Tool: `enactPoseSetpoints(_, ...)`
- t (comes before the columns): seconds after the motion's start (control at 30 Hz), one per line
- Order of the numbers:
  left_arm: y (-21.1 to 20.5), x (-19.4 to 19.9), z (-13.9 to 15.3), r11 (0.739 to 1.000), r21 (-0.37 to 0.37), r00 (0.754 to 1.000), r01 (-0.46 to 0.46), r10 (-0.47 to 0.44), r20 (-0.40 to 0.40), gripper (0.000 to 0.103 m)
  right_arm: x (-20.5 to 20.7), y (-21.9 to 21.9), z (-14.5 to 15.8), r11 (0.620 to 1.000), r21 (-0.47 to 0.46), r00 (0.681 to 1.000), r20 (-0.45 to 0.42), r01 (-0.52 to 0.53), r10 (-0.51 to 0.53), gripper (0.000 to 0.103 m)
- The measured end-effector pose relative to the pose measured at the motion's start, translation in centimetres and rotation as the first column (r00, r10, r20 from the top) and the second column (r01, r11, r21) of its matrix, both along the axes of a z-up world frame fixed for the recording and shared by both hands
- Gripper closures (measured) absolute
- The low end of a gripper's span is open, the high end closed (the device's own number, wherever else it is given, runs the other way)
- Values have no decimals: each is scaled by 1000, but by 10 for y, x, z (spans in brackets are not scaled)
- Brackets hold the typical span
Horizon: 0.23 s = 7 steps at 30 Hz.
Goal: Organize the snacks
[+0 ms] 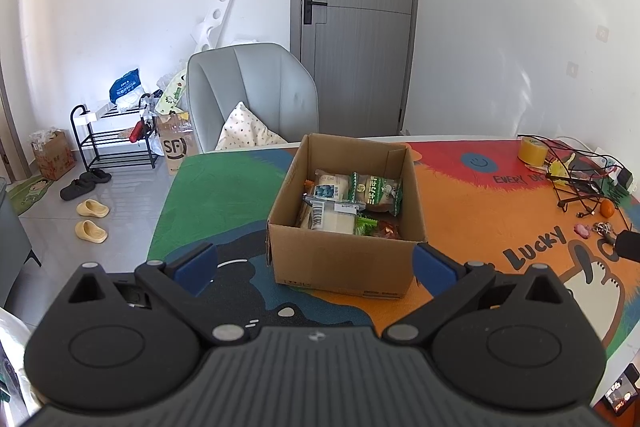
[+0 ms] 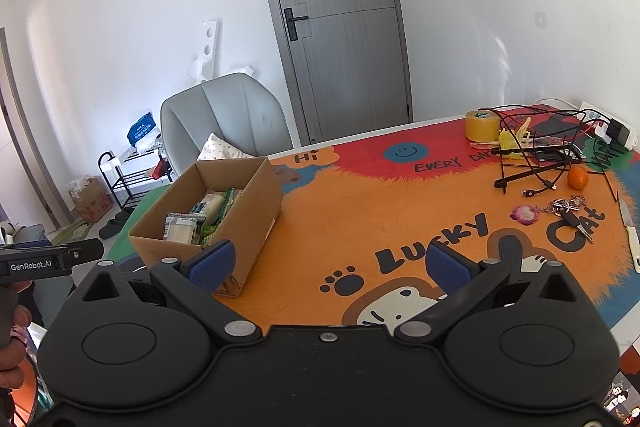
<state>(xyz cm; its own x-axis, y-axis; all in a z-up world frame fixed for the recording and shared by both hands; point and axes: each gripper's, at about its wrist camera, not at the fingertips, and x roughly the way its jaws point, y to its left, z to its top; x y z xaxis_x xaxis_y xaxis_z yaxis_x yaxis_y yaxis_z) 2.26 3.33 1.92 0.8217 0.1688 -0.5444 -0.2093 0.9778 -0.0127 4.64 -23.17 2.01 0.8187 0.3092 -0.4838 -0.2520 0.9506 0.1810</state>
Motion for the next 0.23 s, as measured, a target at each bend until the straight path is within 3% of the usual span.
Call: enactPoseSetpoints(0.23,0,2,-4,1000,-4,1000,6,-6,-8,0,0,1,-1,1000,-3,1000,-5,0,0,0)
